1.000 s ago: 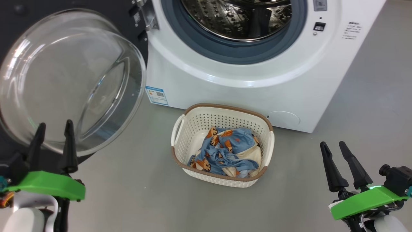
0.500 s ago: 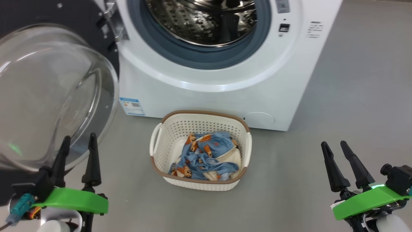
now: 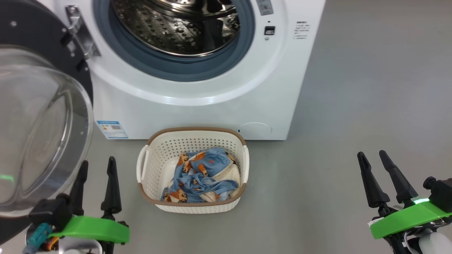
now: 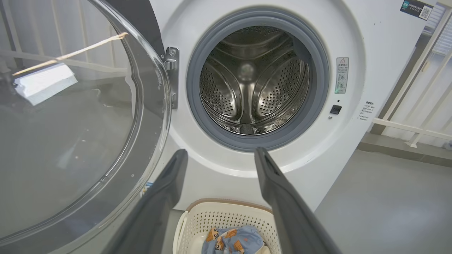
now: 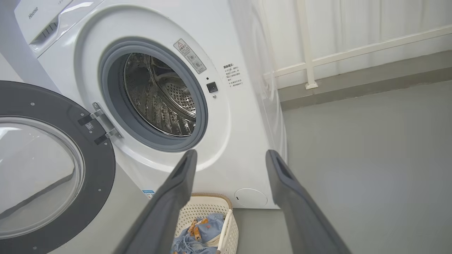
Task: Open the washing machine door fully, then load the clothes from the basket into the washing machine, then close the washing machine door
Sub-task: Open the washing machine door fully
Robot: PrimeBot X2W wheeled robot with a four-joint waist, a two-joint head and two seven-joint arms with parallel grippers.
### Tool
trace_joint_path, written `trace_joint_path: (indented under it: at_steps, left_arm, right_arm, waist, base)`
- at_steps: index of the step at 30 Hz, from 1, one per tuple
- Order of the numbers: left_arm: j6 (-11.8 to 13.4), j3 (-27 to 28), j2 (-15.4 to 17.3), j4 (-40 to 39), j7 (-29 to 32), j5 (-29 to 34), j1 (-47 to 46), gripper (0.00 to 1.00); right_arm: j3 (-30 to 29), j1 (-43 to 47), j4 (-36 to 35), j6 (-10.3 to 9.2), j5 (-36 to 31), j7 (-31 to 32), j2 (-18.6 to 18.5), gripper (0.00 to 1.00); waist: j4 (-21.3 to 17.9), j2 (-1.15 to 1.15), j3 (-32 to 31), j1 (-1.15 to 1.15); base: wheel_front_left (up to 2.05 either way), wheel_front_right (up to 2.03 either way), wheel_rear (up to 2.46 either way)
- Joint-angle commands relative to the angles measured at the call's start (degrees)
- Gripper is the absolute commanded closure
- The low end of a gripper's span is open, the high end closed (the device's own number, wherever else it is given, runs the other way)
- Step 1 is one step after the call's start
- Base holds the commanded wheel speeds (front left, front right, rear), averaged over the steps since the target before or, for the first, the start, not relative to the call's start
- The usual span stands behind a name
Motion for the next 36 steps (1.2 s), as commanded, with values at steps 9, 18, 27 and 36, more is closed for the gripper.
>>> trace_joint_path:
  at_steps: [9,18,27,36]
  left_arm:
    - [-1.33,3.02,0.17,-0.33,-1.44,0.96,1.00,0.00]
    - [-3.02,4.52,-0.53,0.08,-1.56,1.80,3.12,0.00]
    - [-4.21,6.18,-1.11,-0.23,-1.57,3.17,4.29,0.00]
    - [-5.34,6.96,-1.83,-0.18,-1.57,4.23,4.68,0.00]
  right_arm:
    - [0.70,-0.51,-1.82,0.40,-0.86,-0.69,-1.92,0.00]
    - [0.54,0.14,-1.84,0.40,-0.97,-0.69,-2.43,0.00]
    - [0.19,1.03,-1.36,0.40,-1.18,-0.69,-2.99,0.00]
    - [-0.52,1.32,-1.21,0.40,-1.35,-0.69,-3.40,0.00]
  waist:
    - [-3.91,0.00,-0.86,0.00]
    - [-5.20,0.00,-2.53,0.00]
    - [-5.25,0.00,-3.14,0.00]
    - [-5.29,0.00,-3.28,0.00]
  base:
    - [0.00,0.00,0.00]
    - [0.00,0.00,0.00]
    - [0.00,0.00,0.00]
    - [0.00,0.00,0.00]
